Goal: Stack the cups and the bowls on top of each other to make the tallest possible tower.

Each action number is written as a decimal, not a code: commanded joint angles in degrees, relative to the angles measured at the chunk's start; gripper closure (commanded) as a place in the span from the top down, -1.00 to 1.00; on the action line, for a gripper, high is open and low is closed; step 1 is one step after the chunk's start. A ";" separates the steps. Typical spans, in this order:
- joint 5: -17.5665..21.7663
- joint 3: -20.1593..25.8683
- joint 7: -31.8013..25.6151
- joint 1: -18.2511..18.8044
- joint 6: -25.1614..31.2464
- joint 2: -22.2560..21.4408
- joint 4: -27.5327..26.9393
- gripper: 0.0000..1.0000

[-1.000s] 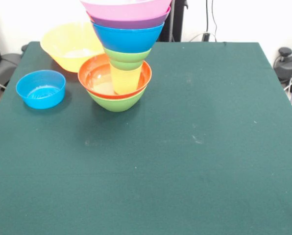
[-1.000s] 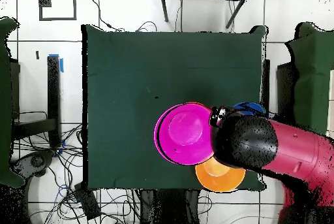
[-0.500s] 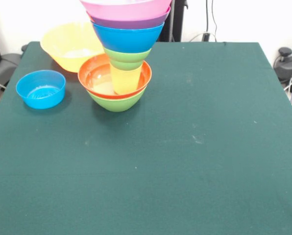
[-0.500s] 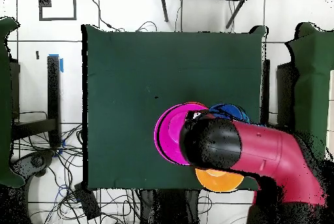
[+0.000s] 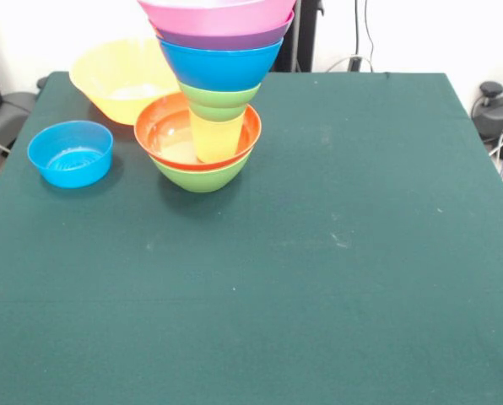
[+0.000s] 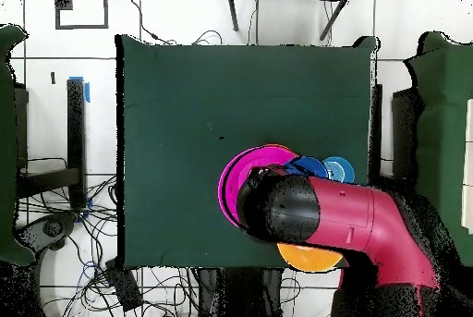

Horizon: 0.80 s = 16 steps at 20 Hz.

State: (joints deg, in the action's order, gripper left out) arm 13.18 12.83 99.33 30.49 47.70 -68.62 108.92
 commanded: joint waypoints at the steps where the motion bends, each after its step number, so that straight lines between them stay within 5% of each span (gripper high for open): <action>1: 1.18 0.64 0.92 -0.61 -3.23 2.28 5.38 -1.00; 16: 6.65 -1.60 5.95 -4.21 -9.08 7.50 4.09 -1.00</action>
State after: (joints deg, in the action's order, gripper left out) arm 14.27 12.00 99.33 29.12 42.78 -66.31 109.42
